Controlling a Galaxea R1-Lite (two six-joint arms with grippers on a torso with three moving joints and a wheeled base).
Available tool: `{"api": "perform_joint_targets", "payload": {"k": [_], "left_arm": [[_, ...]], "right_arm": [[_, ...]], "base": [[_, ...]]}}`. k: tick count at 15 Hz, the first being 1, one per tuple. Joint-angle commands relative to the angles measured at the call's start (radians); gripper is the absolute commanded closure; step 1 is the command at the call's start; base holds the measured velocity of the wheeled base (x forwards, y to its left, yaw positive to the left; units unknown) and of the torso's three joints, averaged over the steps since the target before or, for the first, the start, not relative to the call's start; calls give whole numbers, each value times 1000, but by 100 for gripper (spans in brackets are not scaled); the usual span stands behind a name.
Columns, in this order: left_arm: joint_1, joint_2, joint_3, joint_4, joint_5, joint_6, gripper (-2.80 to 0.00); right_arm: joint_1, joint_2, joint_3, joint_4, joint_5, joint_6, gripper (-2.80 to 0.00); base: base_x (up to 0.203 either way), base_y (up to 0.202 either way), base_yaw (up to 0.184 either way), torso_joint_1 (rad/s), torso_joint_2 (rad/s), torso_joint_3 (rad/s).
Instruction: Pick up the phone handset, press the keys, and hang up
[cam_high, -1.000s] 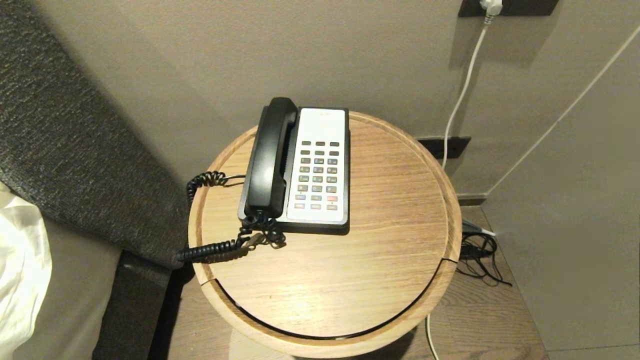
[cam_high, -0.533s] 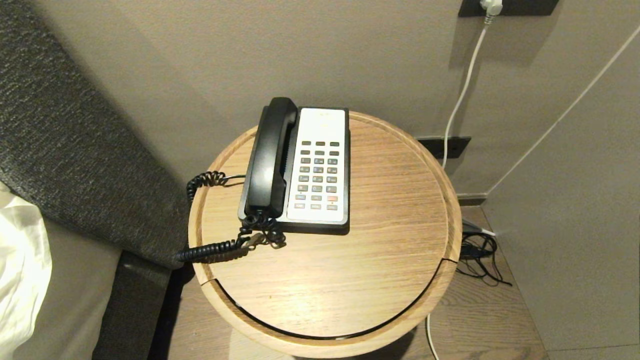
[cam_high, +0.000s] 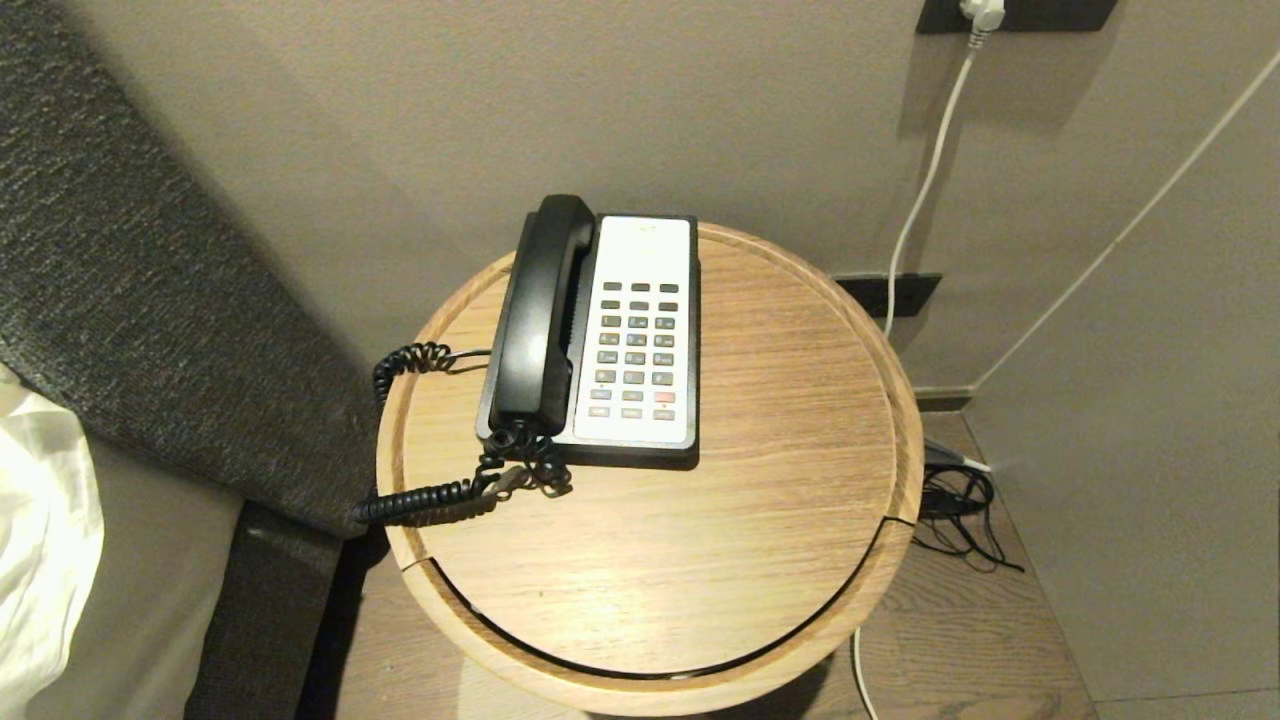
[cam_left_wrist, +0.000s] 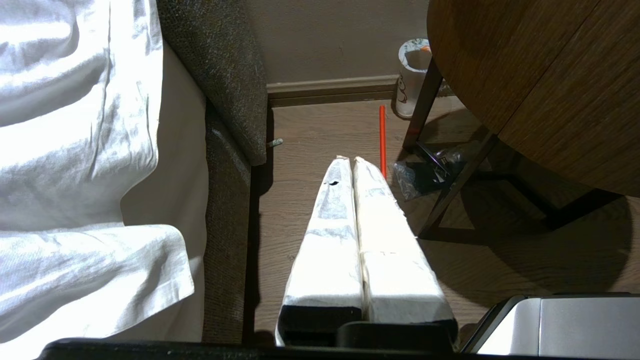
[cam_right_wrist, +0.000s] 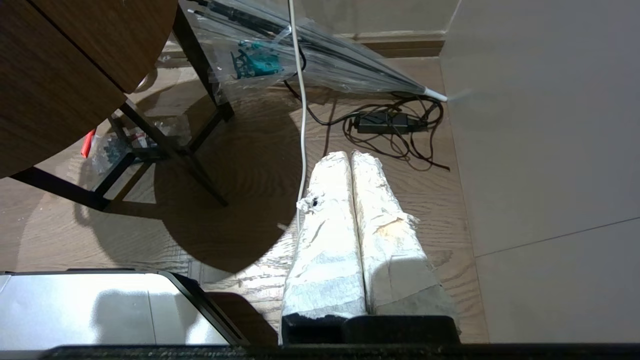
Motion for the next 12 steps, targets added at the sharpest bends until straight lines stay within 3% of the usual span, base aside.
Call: {"api": "perform_joint_targets", "payload": {"k": [1,12], "left_arm": [[0,1,0,0,0,-1,0],[0,1,0,0,0,1,0]], "right_arm": [[0,3,0,-1,0,-2,0],[0,3,0,0,-5,3,0]], "base": [[0,0,0,0,0,0],[0,0,0,0,0,0]]}}
